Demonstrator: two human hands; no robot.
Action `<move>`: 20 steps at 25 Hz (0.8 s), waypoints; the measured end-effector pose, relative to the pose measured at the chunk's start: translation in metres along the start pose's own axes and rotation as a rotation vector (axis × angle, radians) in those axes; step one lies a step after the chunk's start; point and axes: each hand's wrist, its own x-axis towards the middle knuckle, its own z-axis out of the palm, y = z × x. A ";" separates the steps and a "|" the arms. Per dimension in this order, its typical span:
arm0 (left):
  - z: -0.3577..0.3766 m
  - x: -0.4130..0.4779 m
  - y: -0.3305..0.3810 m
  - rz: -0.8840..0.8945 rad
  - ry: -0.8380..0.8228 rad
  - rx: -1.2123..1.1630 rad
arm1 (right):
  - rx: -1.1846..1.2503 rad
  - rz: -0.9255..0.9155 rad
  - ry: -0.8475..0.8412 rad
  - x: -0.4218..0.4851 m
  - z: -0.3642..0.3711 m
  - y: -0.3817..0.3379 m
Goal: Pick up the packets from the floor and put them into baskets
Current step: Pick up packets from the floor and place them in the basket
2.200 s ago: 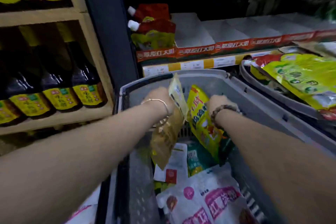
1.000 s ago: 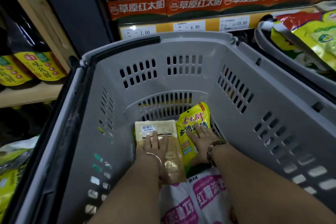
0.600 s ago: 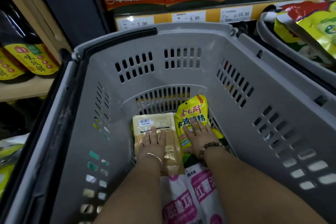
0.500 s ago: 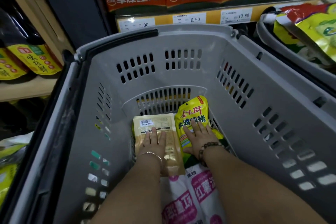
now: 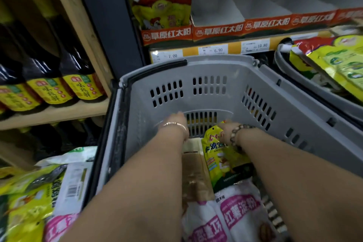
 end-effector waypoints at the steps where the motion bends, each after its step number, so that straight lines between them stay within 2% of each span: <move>1: -0.013 0.004 -0.005 -0.003 0.091 -0.080 | -0.016 0.011 0.107 0.021 0.009 0.017; 4: -0.062 -0.014 -0.014 0.029 0.235 -0.238 | 0.152 0.054 0.318 0.041 0.009 0.040; 6: -0.082 -0.032 -0.022 0.096 0.263 -0.223 | 0.264 0.043 0.435 0.039 -0.001 0.035; 9: -0.109 -0.073 -0.059 0.169 0.377 -0.298 | 0.319 -0.078 0.593 0.021 -0.017 0.001; 11: -0.117 -0.101 -0.096 0.179 0.469 -0.348 | 0.368 -0.162 0.635 0.006 -0.022 -0.031; 15: -0.103 -0.158 -0.184 0.116 0.571 -0.446 | 0.408 -0.369 0.623 -0.022 -0.017 -0.112; 20: -0.057 -0.221 -0.277 -0.021 0.607 -0.533 | 0.620 -0.586 0.443 -0.055 0.006 -0.219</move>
